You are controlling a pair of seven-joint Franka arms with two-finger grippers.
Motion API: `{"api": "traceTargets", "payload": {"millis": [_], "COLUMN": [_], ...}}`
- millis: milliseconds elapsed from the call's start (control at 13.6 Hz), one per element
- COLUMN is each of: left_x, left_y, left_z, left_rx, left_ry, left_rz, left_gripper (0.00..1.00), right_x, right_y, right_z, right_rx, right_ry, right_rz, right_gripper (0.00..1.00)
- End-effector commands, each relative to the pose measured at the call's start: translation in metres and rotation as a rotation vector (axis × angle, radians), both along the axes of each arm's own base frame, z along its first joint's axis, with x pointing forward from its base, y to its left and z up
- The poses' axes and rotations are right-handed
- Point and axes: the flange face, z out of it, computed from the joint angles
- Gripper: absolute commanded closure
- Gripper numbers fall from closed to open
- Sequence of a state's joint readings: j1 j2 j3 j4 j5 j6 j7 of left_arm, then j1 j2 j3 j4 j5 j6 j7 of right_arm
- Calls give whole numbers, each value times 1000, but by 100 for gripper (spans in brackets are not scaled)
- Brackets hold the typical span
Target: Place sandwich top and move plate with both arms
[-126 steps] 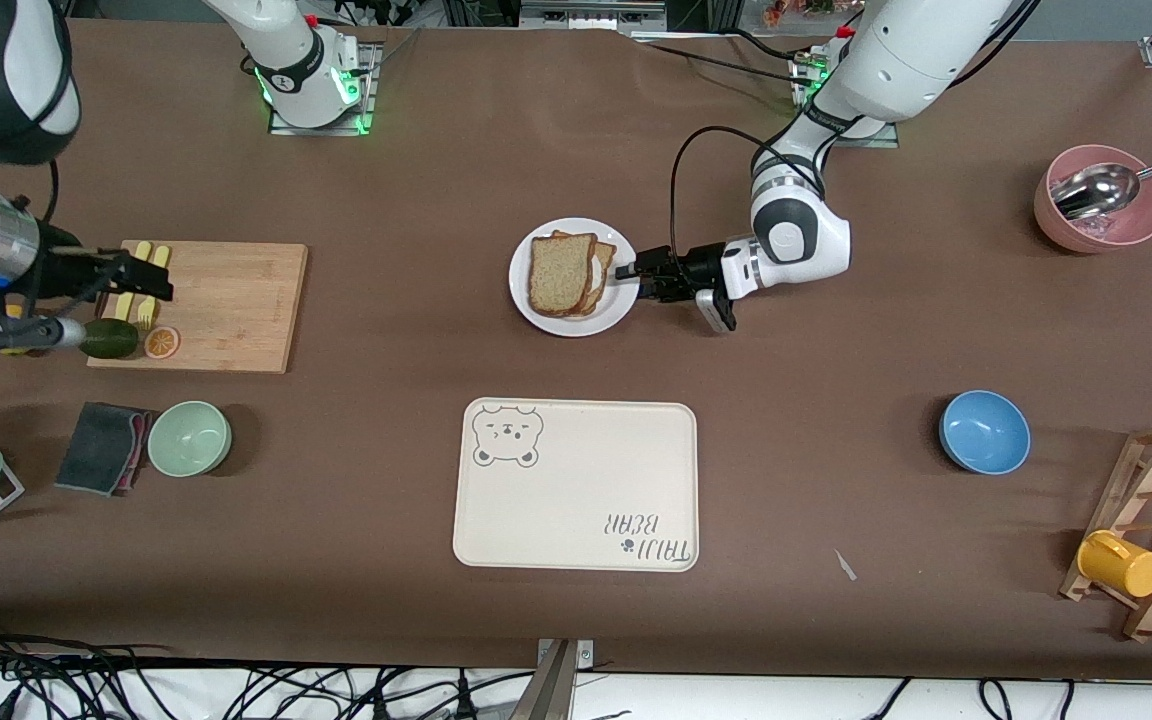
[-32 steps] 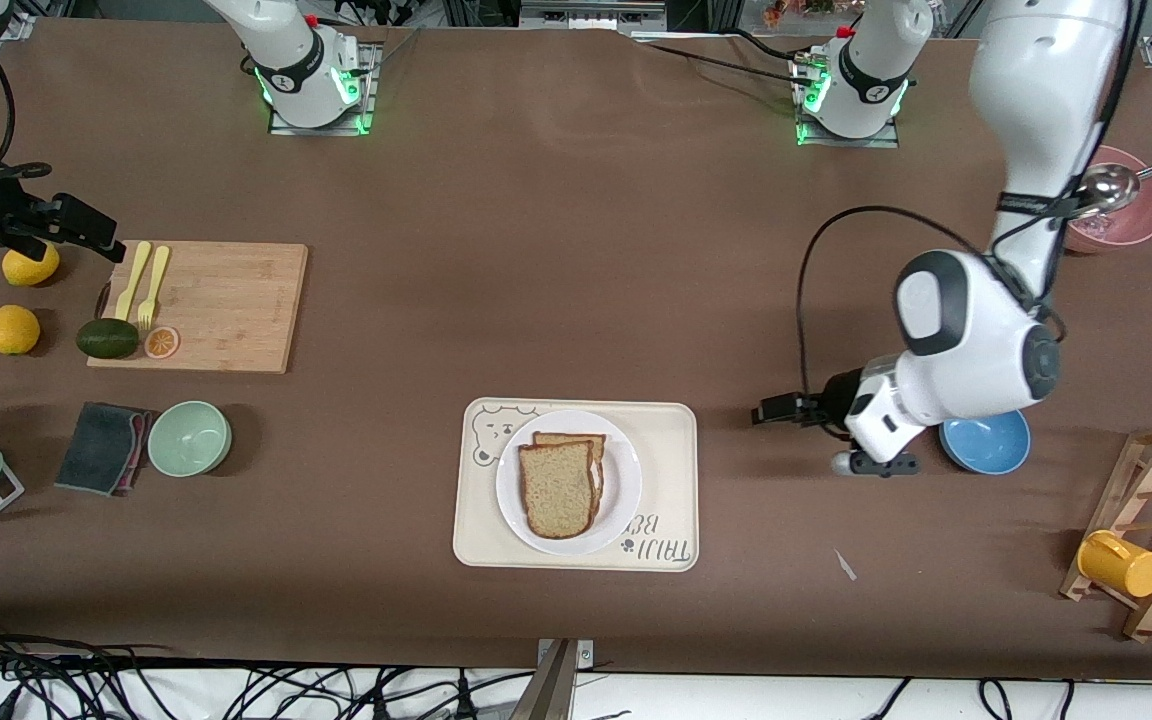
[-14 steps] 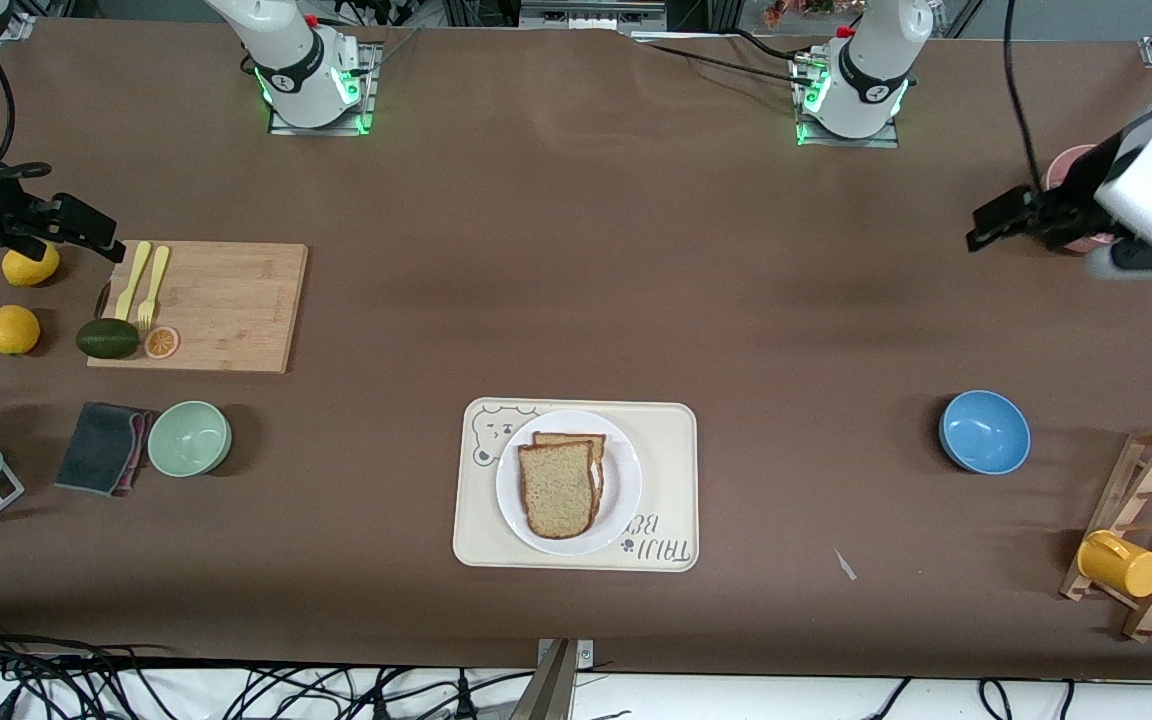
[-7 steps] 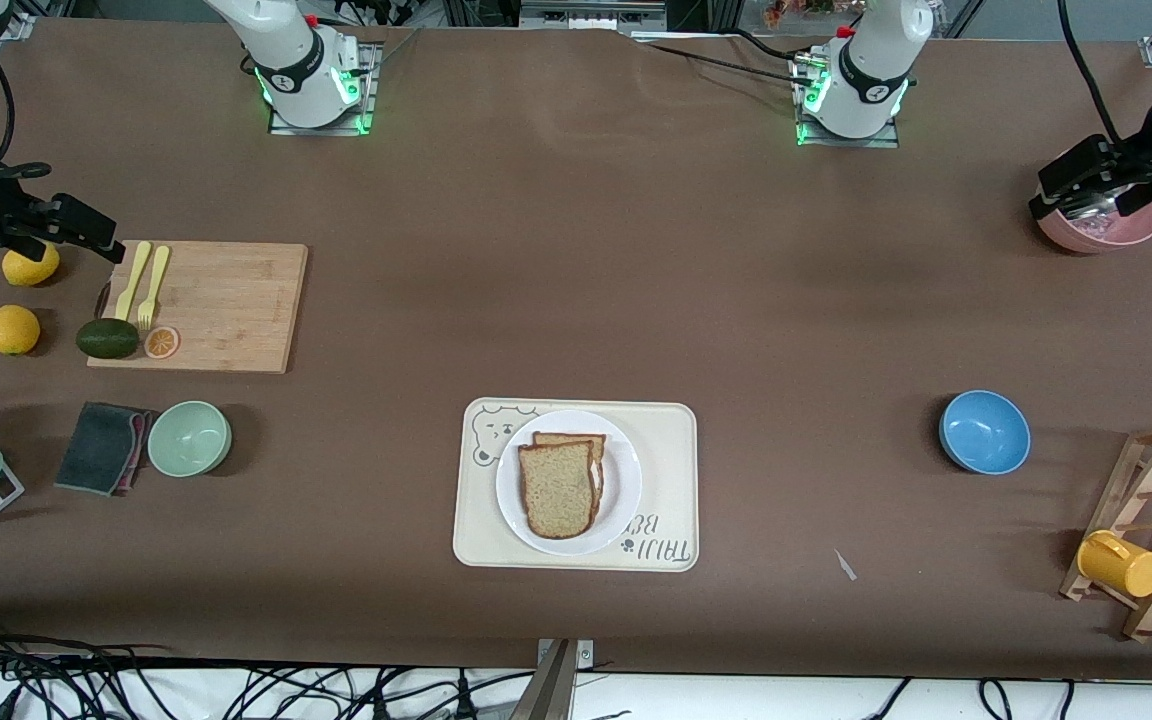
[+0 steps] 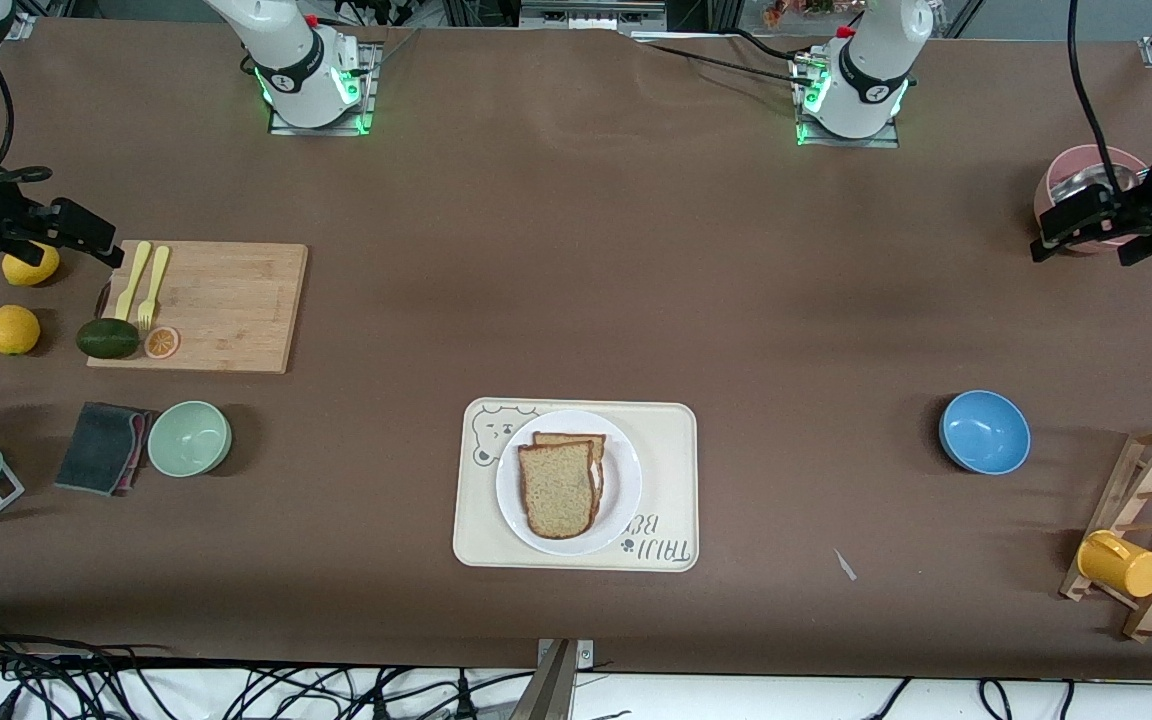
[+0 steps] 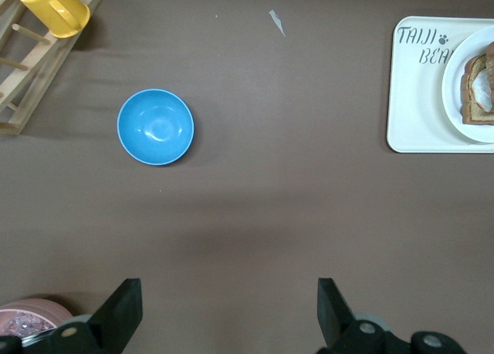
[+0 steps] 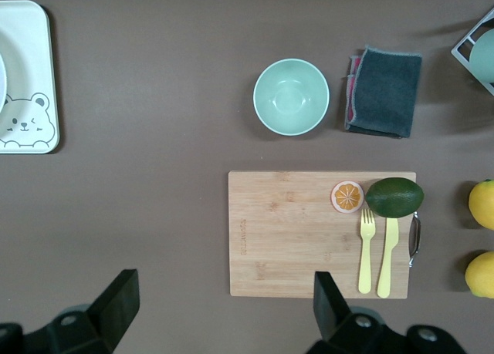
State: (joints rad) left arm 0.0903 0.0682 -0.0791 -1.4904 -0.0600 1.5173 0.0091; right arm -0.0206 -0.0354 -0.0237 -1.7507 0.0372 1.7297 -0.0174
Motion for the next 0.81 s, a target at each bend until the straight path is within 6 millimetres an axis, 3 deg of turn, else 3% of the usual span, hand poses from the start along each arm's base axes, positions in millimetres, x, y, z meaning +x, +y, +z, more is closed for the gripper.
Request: {"api": "traceTargets", "payload": {"millis": [0,294,441,588,735], "left_x": [7,7,8,6,6], "left_y": [3,10,29,36,33], "left_z": [4,5,2,4,3], "left_rx": [16,27,41,42,45], "left_ry": [-10,-12,-11,-12,-9], "left_rz": [-23,-14,7,-21,-25], "left_gripper": [0,0,0,0,0], "right_x": [4,4,4,4,4], "right_y": [3,2,2,11,10], "right_z": [5,5,6,8,8], "right_rx": [-5,-27,-34,-43,-43], "right_ry": [-2,-3,-4,-7,-6], "right_rz": [-1,8,9,28,24], "right_gripper": [0,0,0,0,0]}}
